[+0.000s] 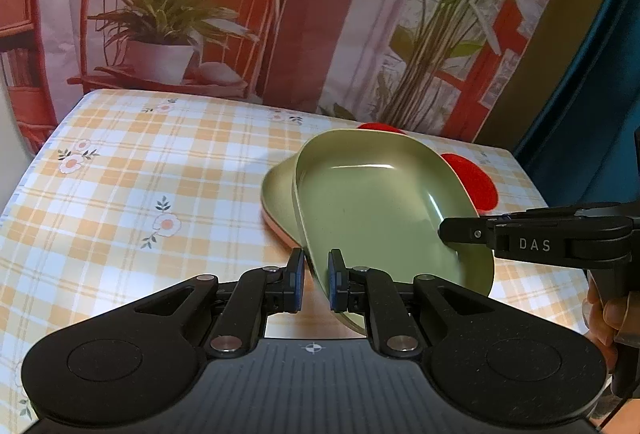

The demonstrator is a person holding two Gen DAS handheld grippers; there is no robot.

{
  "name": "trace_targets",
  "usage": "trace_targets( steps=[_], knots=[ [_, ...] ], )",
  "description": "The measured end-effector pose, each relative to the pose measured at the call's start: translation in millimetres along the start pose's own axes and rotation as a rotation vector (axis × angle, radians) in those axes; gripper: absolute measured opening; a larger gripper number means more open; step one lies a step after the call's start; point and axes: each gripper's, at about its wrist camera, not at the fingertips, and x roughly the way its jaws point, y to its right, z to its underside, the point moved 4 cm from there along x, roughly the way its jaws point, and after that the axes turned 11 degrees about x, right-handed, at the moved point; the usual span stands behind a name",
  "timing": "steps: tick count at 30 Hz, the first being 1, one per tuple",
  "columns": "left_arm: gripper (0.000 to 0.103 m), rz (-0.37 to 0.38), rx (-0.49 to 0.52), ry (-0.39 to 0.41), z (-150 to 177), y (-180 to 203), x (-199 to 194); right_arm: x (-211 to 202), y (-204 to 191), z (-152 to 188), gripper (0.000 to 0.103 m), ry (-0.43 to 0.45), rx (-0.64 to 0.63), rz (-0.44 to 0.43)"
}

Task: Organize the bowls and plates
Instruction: 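Lift the second green plate with the left tool toward the stacked plates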

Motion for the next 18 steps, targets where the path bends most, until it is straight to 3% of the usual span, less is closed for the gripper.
trace_targets(
  steps=[18],
  knots=[
    [0.013, -0.015, -0.042, -0.049, -7.8, -31.5, 34.5, 50.9, -6.8, -19.6, 0.009, -0.041, -0.026, -0.019]
  ],
)
